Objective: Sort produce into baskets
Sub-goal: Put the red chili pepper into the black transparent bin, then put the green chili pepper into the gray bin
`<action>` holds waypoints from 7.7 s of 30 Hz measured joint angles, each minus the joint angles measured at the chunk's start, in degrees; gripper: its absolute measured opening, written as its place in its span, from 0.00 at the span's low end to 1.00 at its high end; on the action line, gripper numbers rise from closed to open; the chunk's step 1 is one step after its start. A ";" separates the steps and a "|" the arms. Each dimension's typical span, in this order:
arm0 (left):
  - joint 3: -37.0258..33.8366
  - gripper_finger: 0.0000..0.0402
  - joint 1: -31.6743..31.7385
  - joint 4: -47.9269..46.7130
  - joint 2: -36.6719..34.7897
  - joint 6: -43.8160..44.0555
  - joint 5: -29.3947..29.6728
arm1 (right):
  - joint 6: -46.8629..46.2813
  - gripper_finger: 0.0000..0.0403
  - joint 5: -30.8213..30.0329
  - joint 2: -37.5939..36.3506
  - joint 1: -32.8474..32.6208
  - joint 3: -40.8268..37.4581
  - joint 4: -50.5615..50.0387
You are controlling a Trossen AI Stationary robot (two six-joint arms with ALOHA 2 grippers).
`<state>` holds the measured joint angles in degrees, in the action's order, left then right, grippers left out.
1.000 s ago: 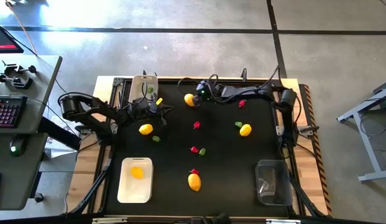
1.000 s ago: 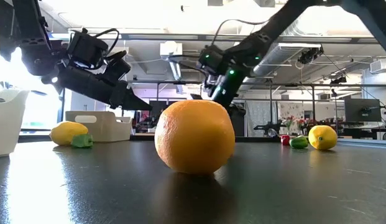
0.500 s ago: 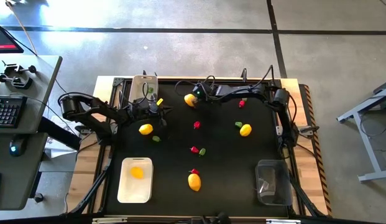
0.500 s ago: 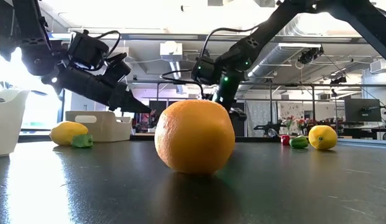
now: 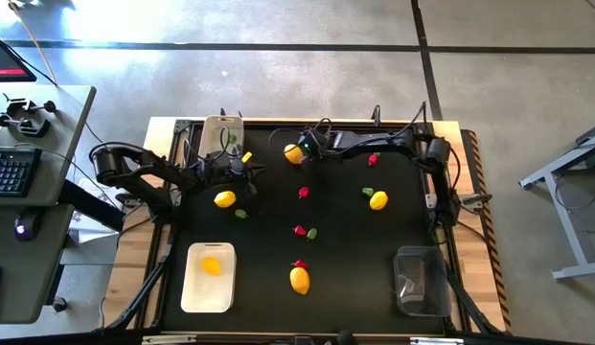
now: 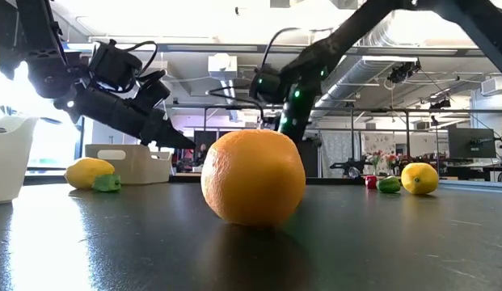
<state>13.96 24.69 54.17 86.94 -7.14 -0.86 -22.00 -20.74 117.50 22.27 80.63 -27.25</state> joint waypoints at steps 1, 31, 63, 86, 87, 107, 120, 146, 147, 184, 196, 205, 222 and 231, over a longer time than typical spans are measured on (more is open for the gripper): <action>0.00 0.02 -0.01 -0.01 0.00 0.00 0.02 | -0.03 0.11 -1.12 -0.96 -0.29 -0.01 -1.33; 0.00 0.02 -0.11 -0.22 0.00 -0.31 -0.17 | -43.36 0.10 6.48 -27.14 -43.30 -0.95 -61.92; 0.50 0.02 -0.07 0.04 -0.02 -2.56 -0.15 | -93.04 0.07 17.85 -52.36 -80.13 -20.78 -55.67; 1.44 0.02 -0.09 0.08 0.00 -5.01 -0.15 | -85.71 0.10 16.84 -40.27 -80.07 -20.78 -47.26; 1.44 0.02 -0.09 0.07 0.00 -5.01 -0.15 | -84.60 0.10 16.84 -39.37 -80.07 -20.78 -47.06; 1.46 0.02 -0.09 -0.79 0.00 -4.98 -0.15 | -75.06 0.10 17.70 -29.19 -79.65 -26.93 -34.34; 1.51 0.02 -0.09 -0.66 0.00 -4.46 -0.15 | -69.82 0.23 30.11 -29.34 -75.01 -29.03 -34.02; 1.51 0.02 -0.59 -0.74 0.00 -3.65 -3.41 | -39.01 0.04 5.48 -40.52 -53.44 -19.30 -37.69; 1.51 0.02 -0.93 -0.68 0.00 -3.63 -4.03 | -35.81 0.04 3.99 -40.51 -51.77 -20.61 -34.62; 1.51 0.02 -8.32 -2.10 0.02 -4.05 -4.00 | 5.28 0.27 14.56 -19.26 -30.31 -32.96 35.81; 1.51 0.02 -8.28 -2.08 0.00 -5.51 -4.00 | -3.47 0.58 9.81 -19.26 -34.73 -26.32 22.46; 1.51 0.02 -8.28 -2.82 0.01 -5.51 -4.01 | 10.21 0.58 9.01 -15.44 -35.63 -28.23 24.69; 1.51 0.02 -8.28 -2.91 0.02 -5.66 -4.00 | 15.58 0.56 12.17 -11.79 -33.88 -28.25 29.19; 1.51 0.02 -8.28 -2.91 0.00 -5.68 -4.00 | 15.43 0.36 14.90 -11.81 -33.86 -28.25 29.22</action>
<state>15.46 16.40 51.27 86.94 -12.82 -4.86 -6.57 -5.84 105.69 -11.60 52.39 1.97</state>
